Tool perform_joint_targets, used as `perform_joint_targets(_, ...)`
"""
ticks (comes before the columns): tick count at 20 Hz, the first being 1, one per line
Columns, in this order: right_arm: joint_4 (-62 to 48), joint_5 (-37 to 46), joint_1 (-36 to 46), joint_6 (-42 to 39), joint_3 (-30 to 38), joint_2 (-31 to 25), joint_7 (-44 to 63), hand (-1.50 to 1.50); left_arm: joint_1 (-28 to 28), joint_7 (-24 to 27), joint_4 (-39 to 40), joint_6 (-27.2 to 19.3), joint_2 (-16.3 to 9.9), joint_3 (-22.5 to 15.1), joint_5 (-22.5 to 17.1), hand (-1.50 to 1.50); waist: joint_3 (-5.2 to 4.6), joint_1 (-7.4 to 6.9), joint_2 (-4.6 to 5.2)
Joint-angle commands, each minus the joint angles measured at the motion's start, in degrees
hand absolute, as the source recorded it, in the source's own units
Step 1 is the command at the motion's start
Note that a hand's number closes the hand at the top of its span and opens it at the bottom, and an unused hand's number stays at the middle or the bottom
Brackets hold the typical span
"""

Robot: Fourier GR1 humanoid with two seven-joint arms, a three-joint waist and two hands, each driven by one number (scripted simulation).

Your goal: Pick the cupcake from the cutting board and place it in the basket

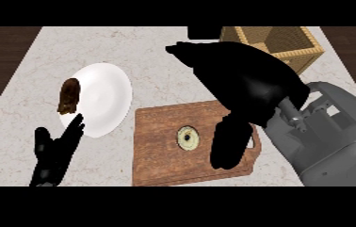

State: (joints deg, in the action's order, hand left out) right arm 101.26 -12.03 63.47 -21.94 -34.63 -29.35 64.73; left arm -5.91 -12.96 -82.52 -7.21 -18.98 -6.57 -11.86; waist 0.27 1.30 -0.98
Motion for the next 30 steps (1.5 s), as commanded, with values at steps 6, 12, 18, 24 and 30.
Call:
perform_joint_targets(6, 3.02, 5.45, -4.52, 4.55, -5.65, 3.76, 9.47, -1.50, -4.76, 2.43, 2.29, 1.85, 1.29, -1.54, 1.05, 0.00, -0.34, -1.16, 0.67)
perform_joint_targets(12, -0.34, 14.45, -10.67, 6.47, -7.95, 5.44, 2.66, -1.50, -3.22, -0.62, 0.39, 3.19, -0.03, -0.27, 0.20, 0.00, -0.29, -1.49, 0.91)
perform_joint_targets(18, -1.32, 19.41, -15.46, 6.62, -12.93, 8.35, 3.87, -1.50, -2.38, 0.14, 1.59, 0.59, 2.55, -0.84, 2.46, 0.00, -0.31, -1.23, 0.86)
perform_joint_targets(24, -3.14, 23.88, -20.28, 6.33, -11.40, 8.51, -1.56, -1.50, -3.92, 0.43, 1.96, 3.56, 1.19, 0.83, 1.44, 0.00, -0.29, -1.37, 0.89)
perform_joint_targets(30, -4.65, 29.94, -24.35, 6.96, -13.29, 10.86, -4.79, -1.50, -0.44, 2.84, 7.74, 2.93, 3.43, 1.17, 3.34, 0.00, -0.31, -1.00, 0.99)
